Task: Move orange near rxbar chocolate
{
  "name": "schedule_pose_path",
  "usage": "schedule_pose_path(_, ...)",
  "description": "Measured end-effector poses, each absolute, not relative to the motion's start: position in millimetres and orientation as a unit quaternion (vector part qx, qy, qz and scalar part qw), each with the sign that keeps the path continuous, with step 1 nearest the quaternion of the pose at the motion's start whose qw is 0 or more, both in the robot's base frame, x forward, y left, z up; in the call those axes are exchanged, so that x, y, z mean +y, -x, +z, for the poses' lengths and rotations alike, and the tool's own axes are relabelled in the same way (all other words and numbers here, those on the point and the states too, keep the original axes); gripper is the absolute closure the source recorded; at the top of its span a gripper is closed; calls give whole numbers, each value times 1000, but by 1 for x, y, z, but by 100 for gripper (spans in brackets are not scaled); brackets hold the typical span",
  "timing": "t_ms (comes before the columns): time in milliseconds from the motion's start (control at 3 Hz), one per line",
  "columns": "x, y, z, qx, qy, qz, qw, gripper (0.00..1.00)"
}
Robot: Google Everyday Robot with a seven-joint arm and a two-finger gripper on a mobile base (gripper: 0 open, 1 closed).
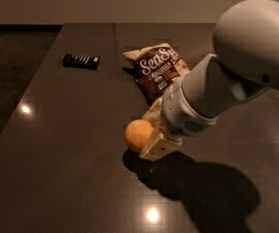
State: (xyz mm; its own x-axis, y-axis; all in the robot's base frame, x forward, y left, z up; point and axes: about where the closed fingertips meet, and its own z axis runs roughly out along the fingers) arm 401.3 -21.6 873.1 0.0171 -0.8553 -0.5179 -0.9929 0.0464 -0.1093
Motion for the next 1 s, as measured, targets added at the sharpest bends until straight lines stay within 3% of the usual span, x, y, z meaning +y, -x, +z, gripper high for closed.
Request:
schedule_pose_path(333,-68,-431,871,733,622,126,244,100)
schedule_pose_path(667,-83,-448,864,755,597,117,243,100)
schedule_pose_path(1000,-94,-461,858,774,576,105,241,83)
